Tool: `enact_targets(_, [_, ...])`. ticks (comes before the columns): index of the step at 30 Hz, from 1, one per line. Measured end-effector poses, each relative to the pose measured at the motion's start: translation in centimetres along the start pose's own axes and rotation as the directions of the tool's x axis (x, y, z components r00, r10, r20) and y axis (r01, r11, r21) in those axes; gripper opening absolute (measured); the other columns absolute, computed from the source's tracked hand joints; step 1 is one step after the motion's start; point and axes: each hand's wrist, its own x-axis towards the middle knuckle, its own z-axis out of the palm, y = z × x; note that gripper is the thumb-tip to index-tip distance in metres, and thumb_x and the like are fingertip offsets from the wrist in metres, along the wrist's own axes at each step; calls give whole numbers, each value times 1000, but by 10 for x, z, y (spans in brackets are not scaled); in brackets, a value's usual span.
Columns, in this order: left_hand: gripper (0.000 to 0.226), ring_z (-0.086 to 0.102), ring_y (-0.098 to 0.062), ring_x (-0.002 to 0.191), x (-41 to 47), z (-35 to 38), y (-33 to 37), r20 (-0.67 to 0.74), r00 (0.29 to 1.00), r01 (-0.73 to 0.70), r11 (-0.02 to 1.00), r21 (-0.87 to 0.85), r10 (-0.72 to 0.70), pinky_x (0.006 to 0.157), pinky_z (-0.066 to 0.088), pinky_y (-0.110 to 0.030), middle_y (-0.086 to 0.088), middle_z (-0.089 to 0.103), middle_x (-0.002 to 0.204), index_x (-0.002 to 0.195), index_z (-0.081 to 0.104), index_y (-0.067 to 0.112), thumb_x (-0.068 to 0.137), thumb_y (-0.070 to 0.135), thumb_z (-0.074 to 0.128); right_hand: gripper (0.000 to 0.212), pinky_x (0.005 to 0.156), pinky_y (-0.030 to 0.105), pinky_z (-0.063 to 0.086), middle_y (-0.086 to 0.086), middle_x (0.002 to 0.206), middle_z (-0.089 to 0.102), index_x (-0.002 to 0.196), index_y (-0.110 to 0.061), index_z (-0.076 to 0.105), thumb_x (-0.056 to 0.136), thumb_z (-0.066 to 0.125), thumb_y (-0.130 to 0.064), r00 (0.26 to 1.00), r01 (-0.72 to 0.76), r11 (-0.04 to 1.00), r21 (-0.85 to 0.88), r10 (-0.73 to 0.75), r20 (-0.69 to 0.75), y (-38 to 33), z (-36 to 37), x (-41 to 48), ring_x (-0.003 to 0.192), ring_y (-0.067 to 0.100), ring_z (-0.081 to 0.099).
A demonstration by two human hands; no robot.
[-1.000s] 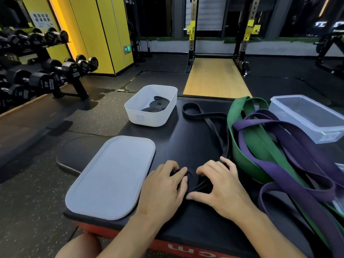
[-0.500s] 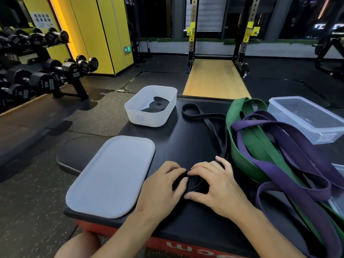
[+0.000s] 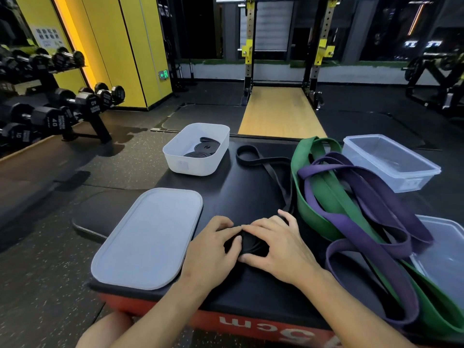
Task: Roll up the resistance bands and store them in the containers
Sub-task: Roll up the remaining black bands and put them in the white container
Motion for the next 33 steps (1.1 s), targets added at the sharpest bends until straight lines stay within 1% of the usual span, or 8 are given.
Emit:
enact_targets(4, [26, 58, 6, 106, 0, -3, 0, -29, 998, 49, 997, -62, -51, 92, 48, -15, 23, 64, 115, 117, 77, 31, 95, 40, 67, 66, 124, 45, 19, -22, 111, 64, 130, -39, 69, 83, 53, -81, 999, 2, 999, -39, -4, -41, -1, 1, -1, 105, 5, 56])
enact_targets(6, [23, 58, 7, 107, -1, -2, -2, -18, 999, 42, 998, -40, -43, 93, 46, -12, 22, 64, 117, 116, 78, 30, 96, 37, 67, 65, 123, 46, 20, -21, 110, 64, 130, -38, 69, 82, 53, -80, 999, -9, 999, -54, 6, -48, -4, 0, 0, 104, 7, 57])
enact_targets(10, [28, 61, 4, 107, -3, 0, 0, -10, 1000, -5, 1000, 25, 5, 84, 55, -23, 22, 61, 123, 114, 78, 29, 98, 38, 58, 65, 124, 44, 17, -17, 116, 63, 135, -35, 65, 83, 55, -74, 1000, 2, 998, -57, -2, 1, -6, -5, -2, 112, 10, 56])
enact_targets(13, [25, 59, 2, 116, 0, -1, 2, -4, 1000, 27, 999, 26, -26, 87, 51, -22, 18, 60, 131, 115, 79, 27, 98, 33, 62, 66, 125, 46, 16, -15, 123, 61, 140, -32, 60, 84, 56, -67, 999, 14, 998, -57, -11, 42, -9, -8, -4, 117, 9, 54])
enact_targets(17, [25, 57, 2, 118, 4, -3, 0, 14, 997, 77, 997, -23, -77, 94, 40, -13, 16, 61, 129, 117, 79, 26, 98, 30, 63, 61, 126, 46, 15, -16, 123, 61, 137, -33, 63, 84, 57, -62, 1000, -2, 998, -66, 4, 26, -10, -9, -2, 117, 7, 54])
enact_targets(20, [21, 55, 11, 110, 5, -5, -2, 23, 993, 117, 984, -134, -115, 88, 37, -3, 25, 59, 118, 112, 80, 30, 97, 30, 66, 61, 125, 48, 19, -16, 117, 64, 134, -32, 67, 82, 59, -63, 1000, -5, 995, -102, 5, 3, -11, -7, -2, 113, 7, 57])
enact_targets(26, [15, 58, 5, 101, 8, -6, 0, 57, 997, 70, 982, -173, -61, 83, 48, -17, 25, 55, 108, 108, 70, 34, 95, 31, 65, 60, 123, 43, 22, -15, 116, 65, 133, -33, 68, 81, 59, -61, 1000, -14, 994, -105, 13, -14, -9, -5, 0, 110, 9, 57])
enact_targets(33, [17, 58, 4, 103, 5, -5, 1, 46, 995, 90, 978, -186, -83, 84, 49, -20, 24, 55, 108, 108, 72, 36, 93, 34, 64, 62, 119, 37, 26, -16, 122, 63, 136, -34, 65, 82, 58, -61, 1000, -13, 996, -92, 14, 2, -7, -4, -1, 114, 9, 54])
